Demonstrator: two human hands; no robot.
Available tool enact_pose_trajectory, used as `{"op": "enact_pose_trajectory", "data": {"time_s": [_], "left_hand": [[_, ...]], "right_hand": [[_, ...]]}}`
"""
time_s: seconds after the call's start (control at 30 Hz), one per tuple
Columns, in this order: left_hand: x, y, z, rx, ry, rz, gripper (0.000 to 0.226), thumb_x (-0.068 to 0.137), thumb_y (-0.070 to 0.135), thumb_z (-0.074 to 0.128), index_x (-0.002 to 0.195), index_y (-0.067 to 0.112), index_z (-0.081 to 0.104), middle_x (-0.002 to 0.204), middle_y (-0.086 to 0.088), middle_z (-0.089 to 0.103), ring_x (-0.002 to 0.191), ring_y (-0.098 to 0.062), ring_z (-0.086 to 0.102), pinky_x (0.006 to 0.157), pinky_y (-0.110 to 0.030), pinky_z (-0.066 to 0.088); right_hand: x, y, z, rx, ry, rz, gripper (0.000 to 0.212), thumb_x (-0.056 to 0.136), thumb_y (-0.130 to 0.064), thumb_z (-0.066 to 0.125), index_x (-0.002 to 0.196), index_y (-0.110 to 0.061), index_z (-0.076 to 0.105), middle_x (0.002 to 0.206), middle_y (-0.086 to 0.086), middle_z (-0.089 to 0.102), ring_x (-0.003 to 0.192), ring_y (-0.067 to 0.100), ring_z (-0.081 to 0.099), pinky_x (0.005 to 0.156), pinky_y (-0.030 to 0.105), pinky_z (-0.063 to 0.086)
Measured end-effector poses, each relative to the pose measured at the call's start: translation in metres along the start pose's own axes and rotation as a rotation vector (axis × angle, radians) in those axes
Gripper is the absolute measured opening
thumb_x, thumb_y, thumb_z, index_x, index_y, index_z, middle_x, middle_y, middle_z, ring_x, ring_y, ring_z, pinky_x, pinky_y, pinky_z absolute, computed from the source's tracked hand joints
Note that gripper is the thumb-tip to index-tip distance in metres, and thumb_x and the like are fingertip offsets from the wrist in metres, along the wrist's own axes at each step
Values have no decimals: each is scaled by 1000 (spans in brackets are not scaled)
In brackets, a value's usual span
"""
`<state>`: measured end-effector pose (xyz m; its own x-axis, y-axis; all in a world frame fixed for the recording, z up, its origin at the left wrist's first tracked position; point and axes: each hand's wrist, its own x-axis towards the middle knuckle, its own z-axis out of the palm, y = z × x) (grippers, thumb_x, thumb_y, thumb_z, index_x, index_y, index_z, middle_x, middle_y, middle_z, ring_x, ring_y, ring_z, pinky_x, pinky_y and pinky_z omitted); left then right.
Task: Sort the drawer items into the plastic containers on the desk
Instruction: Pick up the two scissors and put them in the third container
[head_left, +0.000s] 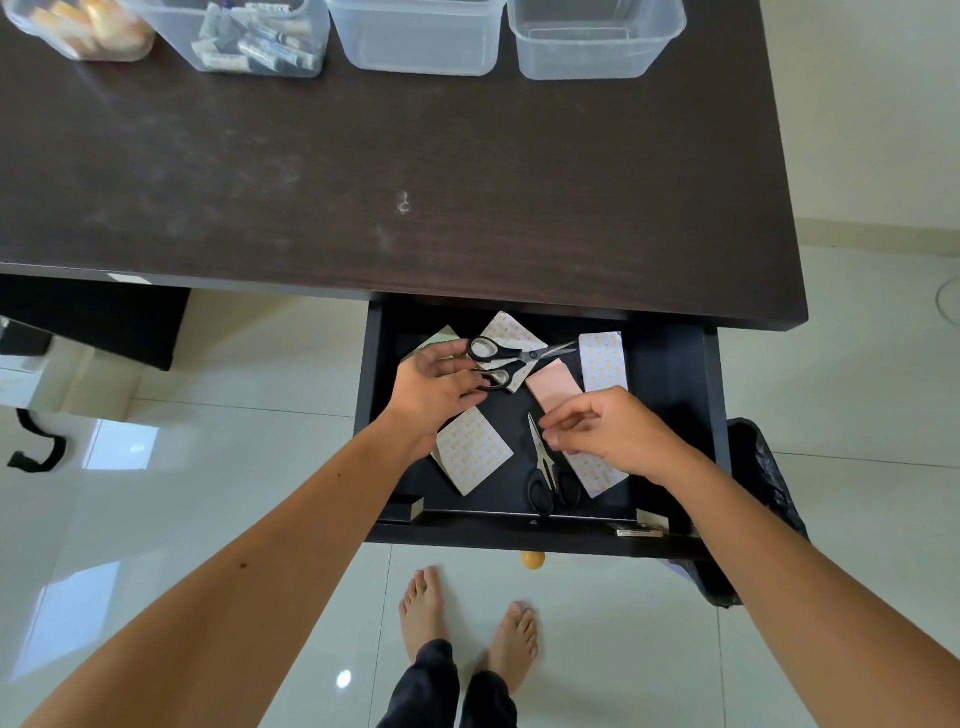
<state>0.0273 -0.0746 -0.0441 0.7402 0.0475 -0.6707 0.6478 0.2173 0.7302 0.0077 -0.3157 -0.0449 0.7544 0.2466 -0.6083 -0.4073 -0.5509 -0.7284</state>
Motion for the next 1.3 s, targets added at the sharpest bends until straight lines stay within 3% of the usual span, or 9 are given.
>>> {"op": "enact_pose_trajectory", "data": {"time_s": [0.1,0.23,0.37,0.5,0.6,0.73,0.97,1.13,1.3], "left_hand": [[0,0,-6,-9,-27,-24,44,92,-13,68,133,0,58,112,-14,73,93,-22,76,86,-35,65],[-1,-1,-13,-70,-38,-72,40,93,-13,66,130,-4,57,106,-14,77,95,-21,77,90,-35,63],[-1,-4,-18,-134,-64,-88,43,92,-16,64,134,-6,56,109,-14,77,98,-21,78,90,-36,64],[-2,-5,-20,-205,-89,-88,58,88,-18,67,140,2,52,122,-19,75,107,-27,77,101,-43,59],[-4,-4,-21,-205,-124,-81,58,89,-19,64,140,7,58,129,-20,72,112,-28,75,105,-44,56],[-6,-6,-23,-189,-143,-91,54,91,-19,62,138,7,62,129,-20,72,110,-27,75,98,-39,60],[-7,-5,-25,-228,-147,-120,56,91,-22,59,140,5,56,135,-22,67,112,-28,75,95,-39,62],[-11,-3,-23,-273,-155,-157,61,90,-29,52,141,3,46,137,-25,62,120,-34,71,89,-42,64],[-22,4,-24,-182,-235,-170,54,87,-29,56,129,5,49,115,-21,69,117,-35,73,101,-48,58]], "right_hand": [[-2,-3,2,-117,-15,-6,21,83,-18,90,103,-23,85,90,-8,82,86,7,78,82,19,60],[0,-4,10,-287,95,-22,20,77,-29,94,95,-25,86,81,-9,80,75,2,74,81,23,62],[0,-6,23,-455,145,-25,39,70,-43,97,101,-23,85,86,-7,77,81,6,70,78,25,59],[-3,-9,32,-560,161,-48,34,72,-42,96,96,-21,85,87,-5,71,87,13,68,75,27,56],[-1,-8,34,-498,171,-17,21,77,-33,94,93,-22,86,82,-10,70,87,11,70,78,28,59],[0,-11,37,-475,151,0,10,80,-25,90,89,-23,86,74,-18,64,88,11,68,80,28,58],[1,-14,20,-276,117,27,11,80,-29,90,75,-26,80,76,-7,78,79,10,73,75,29,59],[-8,-16,2,56,72,77,18,83,-20,90,93,-13,77,84,2,83,85,18,79,89,35,62],[-21,-24,-5,247,40,83,30,84,-11,87,110,-19,74,95,2,84,91,19,81,82,36,66]]}}
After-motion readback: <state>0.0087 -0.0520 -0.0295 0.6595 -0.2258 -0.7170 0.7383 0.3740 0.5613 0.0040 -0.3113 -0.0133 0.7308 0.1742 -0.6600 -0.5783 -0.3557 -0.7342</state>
